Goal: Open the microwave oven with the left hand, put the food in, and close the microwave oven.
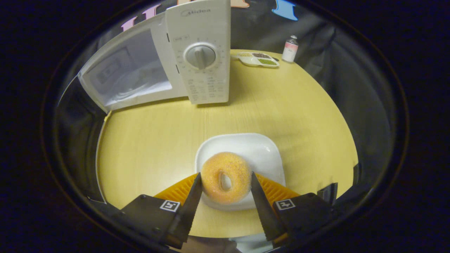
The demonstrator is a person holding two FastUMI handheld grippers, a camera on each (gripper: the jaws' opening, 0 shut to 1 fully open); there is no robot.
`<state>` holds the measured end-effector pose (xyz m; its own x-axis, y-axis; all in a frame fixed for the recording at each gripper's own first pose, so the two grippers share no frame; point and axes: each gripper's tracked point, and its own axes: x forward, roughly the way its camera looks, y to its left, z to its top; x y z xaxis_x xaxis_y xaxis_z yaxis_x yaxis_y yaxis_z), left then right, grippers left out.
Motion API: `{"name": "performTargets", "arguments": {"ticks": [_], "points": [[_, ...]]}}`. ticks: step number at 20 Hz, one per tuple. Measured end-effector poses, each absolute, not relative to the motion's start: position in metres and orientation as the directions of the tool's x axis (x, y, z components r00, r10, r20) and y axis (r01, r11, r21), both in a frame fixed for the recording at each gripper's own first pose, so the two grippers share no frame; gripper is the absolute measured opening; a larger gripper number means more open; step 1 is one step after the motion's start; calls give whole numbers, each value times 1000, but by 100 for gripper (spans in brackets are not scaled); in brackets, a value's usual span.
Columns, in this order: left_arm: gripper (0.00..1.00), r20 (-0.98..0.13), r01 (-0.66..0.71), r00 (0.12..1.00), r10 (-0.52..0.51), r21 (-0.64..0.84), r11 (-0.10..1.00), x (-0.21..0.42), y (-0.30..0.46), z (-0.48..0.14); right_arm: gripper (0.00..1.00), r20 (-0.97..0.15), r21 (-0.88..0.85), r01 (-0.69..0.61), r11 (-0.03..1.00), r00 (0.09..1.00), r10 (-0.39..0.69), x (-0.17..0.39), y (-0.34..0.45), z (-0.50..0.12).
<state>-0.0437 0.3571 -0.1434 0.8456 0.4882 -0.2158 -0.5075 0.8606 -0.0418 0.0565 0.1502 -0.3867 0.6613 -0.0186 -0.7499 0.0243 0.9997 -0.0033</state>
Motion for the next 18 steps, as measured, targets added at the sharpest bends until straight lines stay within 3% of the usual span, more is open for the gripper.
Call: {"name": "performTargets", "arguments": {"ticks": [2,3,5,6,10,11,13,14,16,18], "points": [[97,-234,-476,858,457,-29,879,-35,361,-150,83,-731,38,29,999,682,8,55,173,-375],[98,-237,-454,868,437,-20,891,-30,359,-151,77,-720,60,27,998,693,25,54,186,-368],[97,-242,-407,887,392,-11,913,-21,356,-152,77,-697,114,18,993,714,67,53,213,-356],[98,-248,-385,895,370,-14,923,-18,355,-154,83,-685,146,11,989,723,93,54,228,-351],[97,-279,-325,913,298,-55,944,-9,350,-166,77,-649,256,-28,966,736,193,56,286,-340],[98,-286,-317,914,287,-66,946,-7,349,-169,83,-638,284,-38,958,738,218,59,301,-337],[98,-298,-300,918,260,-95,949,-3,347,-174,77,-610,334,-64,940,746,267,69,327,-333],[98,-304,-283,922,238,-114,952,0,343,-176,83,-592,353,-74,933,754,284,76,338,-330],[95,-326,-270,921,214,-138,953,4,339,-183,82,-564,379,-83,921,769,302,90,357,-328],[96,-335,-274,918,213,-147,950,7,341,-186,77,-528,399,-77,914,795,298,109,371,-323]]}}
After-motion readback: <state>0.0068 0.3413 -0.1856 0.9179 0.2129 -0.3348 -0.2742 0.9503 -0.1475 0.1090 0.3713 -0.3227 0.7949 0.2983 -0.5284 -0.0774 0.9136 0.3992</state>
